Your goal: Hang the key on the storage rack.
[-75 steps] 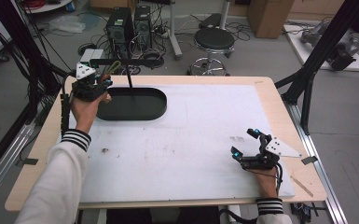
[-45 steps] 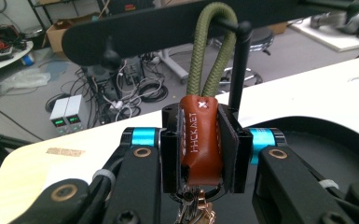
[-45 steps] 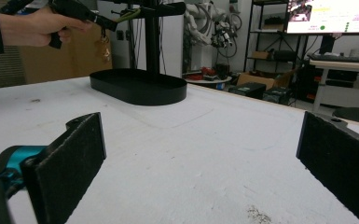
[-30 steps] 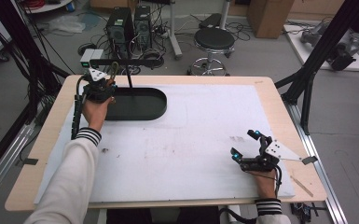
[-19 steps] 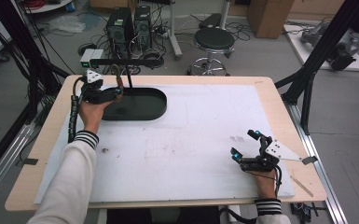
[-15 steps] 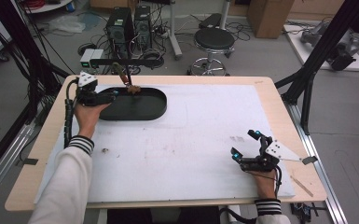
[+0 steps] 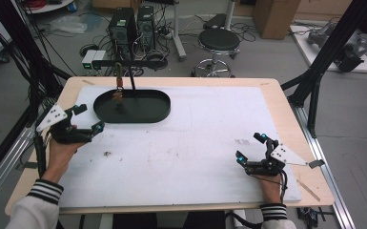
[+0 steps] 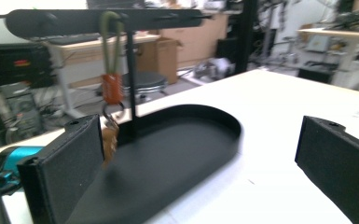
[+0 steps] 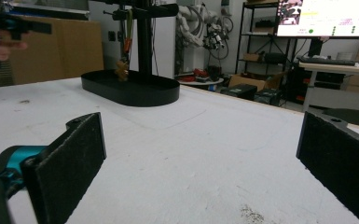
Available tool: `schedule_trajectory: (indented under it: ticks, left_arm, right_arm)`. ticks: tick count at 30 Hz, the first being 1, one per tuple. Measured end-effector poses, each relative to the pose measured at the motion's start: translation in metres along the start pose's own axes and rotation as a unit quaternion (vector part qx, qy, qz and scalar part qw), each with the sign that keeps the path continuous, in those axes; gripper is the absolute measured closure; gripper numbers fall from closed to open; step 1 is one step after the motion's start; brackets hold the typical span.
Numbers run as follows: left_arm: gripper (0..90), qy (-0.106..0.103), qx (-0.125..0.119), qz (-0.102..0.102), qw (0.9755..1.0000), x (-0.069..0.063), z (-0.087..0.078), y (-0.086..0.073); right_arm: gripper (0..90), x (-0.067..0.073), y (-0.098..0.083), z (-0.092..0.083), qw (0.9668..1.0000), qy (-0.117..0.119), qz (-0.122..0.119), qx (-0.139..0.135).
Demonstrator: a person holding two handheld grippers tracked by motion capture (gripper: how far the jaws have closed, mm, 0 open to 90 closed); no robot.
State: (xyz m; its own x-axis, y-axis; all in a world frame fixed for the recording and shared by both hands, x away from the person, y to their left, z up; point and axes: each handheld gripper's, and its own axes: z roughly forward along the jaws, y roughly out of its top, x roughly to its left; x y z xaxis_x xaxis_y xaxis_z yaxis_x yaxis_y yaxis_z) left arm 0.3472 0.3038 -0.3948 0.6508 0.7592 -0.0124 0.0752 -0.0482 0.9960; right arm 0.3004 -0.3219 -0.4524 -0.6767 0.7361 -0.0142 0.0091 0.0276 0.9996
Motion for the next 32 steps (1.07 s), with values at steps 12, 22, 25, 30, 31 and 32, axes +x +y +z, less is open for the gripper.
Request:
schedule_trajectory:
  ticks: [12,22,25,30,31,32]
  left_arm:
    - [1.7,-0.006,-0.012,-0.015,0.9998,-0.028,-0.043,-0.048]
    - [1.7,0.014,-0.052,-0.017,0.9984,-0.039,-0.056,-0.064]
    - [1.7,0.014,-0.051,-0.013,0.9985,-0.040,-0.055,-0.064]
    - [1.7,0.018,-0.057,-0.018,0.9980,-0.039,-0.056,-0.065]
    - [1.7,0.018,-0.056,-0.016,0.9982,-0.039,-0.056,-0.065]
    - [1.7,0.019,-0.055,-0.015,0.9982,-0.040,-0.056,-0.065]
  right_arm:
    - [0.3,0.002,0.000,0.000,0.9999,-0.004,-0.008,0.005]
    - [0.2,0.002,0.000,0.000,0.9998,-0.011,-0.015,-0.001]
    - [0.3,0.002,0.000,0.000,0.9999,-0.012,-0.010,0.001]
    - [0.3,0.002,0.000,0.000,0.9999,-0.014,-0.008,0.003]
    - [0.3,0.003,0.000,0.000,0.9999,-0.014,-0.008,0.002]
    - [0.3,0.003,0.000,0.000,0.9998,-0.015,-0.011,0.000]
